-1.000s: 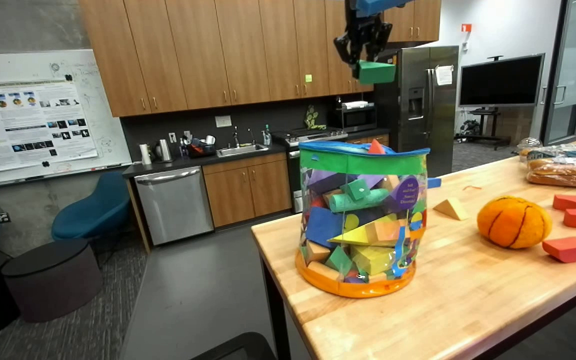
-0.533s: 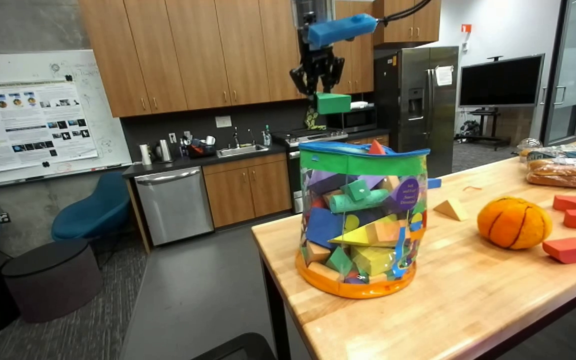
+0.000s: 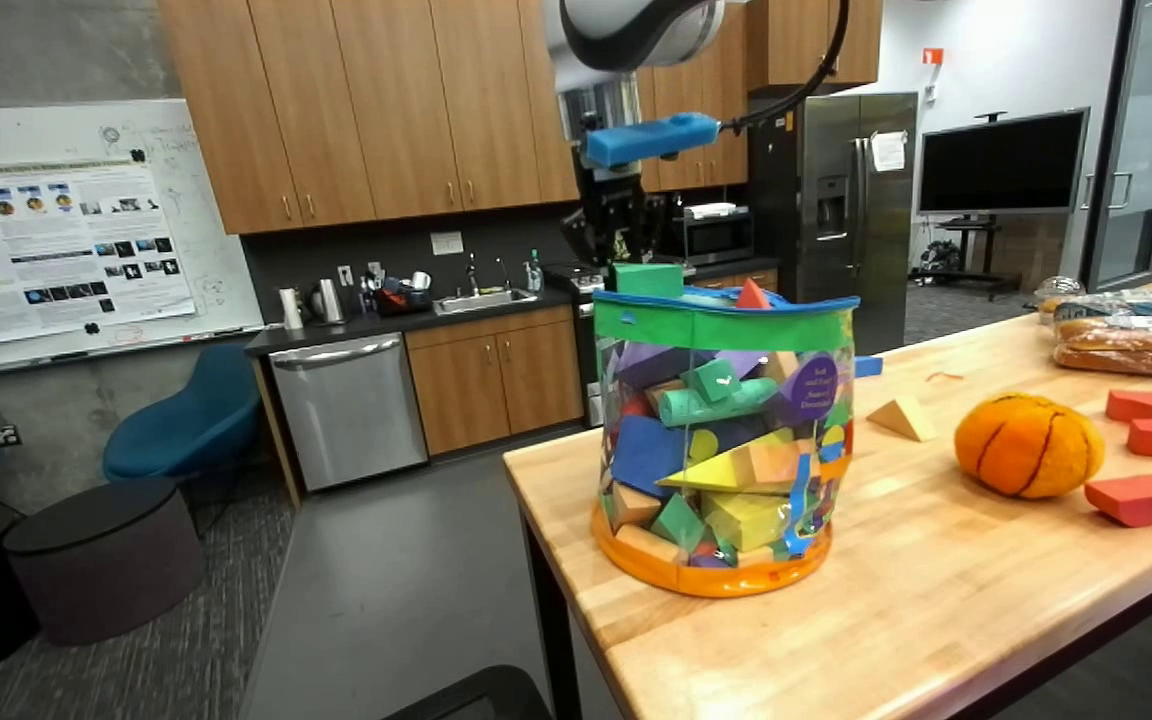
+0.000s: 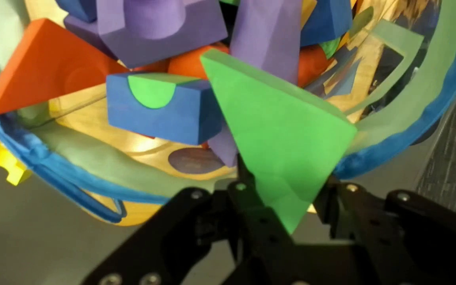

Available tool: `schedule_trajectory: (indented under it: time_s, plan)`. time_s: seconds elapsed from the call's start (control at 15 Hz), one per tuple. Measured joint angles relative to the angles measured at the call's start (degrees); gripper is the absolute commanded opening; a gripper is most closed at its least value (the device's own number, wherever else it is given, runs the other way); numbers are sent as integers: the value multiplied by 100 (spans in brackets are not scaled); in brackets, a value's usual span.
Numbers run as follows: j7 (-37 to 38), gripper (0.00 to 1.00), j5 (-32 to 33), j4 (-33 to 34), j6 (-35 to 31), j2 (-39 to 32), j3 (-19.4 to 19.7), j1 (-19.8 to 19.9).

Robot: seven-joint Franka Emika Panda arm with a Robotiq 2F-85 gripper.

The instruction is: Pick up the light green block on the table and put it inside the blocks bag

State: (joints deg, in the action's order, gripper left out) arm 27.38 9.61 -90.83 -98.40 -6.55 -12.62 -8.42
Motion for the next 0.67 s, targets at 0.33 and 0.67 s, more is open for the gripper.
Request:
schedule_trajectory:
  time_s: [0.33, 0.67]
  plan:
    - [4, 62, -259, -90, -12, -77, 147, -1]
    - [4, 63, -258, -83, -12, -77, 152, -25]
